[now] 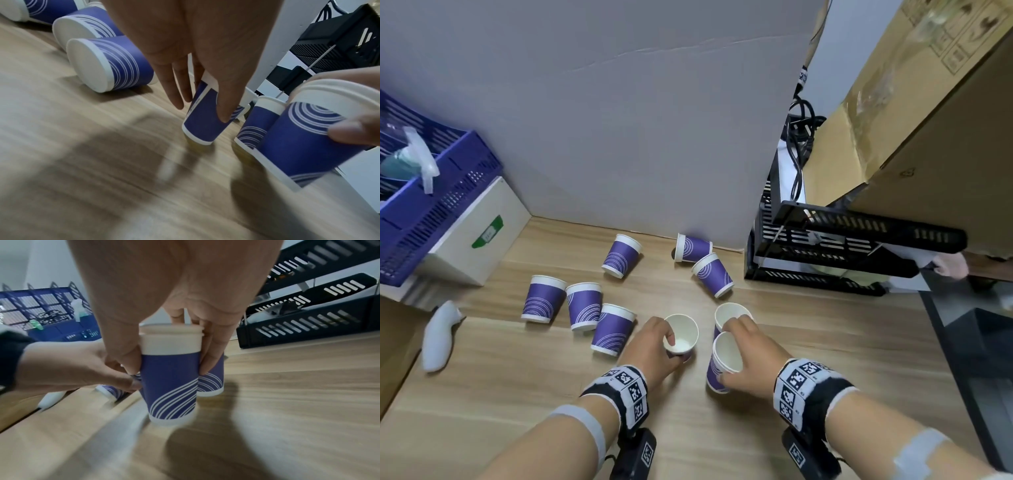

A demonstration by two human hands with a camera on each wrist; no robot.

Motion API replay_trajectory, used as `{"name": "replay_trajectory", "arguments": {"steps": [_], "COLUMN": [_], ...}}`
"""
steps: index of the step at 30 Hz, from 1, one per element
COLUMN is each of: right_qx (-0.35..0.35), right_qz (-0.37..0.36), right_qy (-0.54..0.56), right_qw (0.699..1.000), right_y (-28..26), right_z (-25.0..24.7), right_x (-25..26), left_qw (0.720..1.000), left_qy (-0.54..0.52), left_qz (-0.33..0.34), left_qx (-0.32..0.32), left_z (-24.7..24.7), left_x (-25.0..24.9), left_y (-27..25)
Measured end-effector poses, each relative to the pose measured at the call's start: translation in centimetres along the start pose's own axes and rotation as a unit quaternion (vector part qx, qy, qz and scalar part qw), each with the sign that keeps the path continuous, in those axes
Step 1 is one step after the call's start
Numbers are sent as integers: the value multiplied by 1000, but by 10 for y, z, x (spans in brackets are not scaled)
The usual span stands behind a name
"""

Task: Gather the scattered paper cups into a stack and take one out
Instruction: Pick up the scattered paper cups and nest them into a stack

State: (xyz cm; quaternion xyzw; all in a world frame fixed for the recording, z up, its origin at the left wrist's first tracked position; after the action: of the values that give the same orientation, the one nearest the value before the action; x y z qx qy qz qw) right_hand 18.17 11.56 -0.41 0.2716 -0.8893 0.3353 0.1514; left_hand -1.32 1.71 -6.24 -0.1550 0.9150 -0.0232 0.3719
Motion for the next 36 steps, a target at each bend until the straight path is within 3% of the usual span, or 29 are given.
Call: {"name": "replay_trajectory", "arguments": {"steps": [3,7,9,12,15,18,20,23,27,30,33,36], "right_qx": [-15,-152,-177,-148,-115,-97,-86,-72,-81,-131,-217,-269], "right_qz": [-37,-54,-47,-69,-55,-39,-30,4,26,33,29,25], "right_qy": [34,126,110,7,-79,-127,-134,-116,-105,-60,13,98], "right_qw": [999,979,977,987,989,986,987,991,991,989,976,958], "right_y": [-11,-19,-18,-11,1,10,13,15,14,13,13,12], "right_z": [-11,-46,-53,-39,-16,0,10,24,37,31,10,-19], "right_x": [3,10,10,7,1,-2,-3,-4,-8,-5,6,24], "left_qw": [1000,999,999,998,992,959,949,955,967,980,993,986], "left_qy": [2,-5,-32,-40,102,271,298,264,230,165,63,-86], "left_qz": [-5,-30,-34,-27,-30,-41,-78,-115,-108,-113,-76,10], "left_qx": [-17,-41,-26,29,64,68,65,65,35,9,-62,-144], "left_z": [3,3,-1,-7,-22,-42,-53,-60,-62,-64,-81,-104], "left_x": [-1,-6,-8,-4,6,25,37,53,58,53,35,0], "left_y": [-4,-6,-6,-6,-5,-4,-2,2,5,3,3,7]}}
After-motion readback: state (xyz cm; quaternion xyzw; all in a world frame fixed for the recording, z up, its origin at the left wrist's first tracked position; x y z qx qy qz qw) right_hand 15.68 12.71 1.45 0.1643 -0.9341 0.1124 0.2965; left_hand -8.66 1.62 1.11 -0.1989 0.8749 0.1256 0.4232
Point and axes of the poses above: each hand's wrist, its own y-axis towards the middle knuckle, its own z-axis out of the palm, x = y × z, the point moved 1 cm from there along y, towards the middle knuckle, and after that the axes turned 7 degrees about z, right-handed, at the moved point
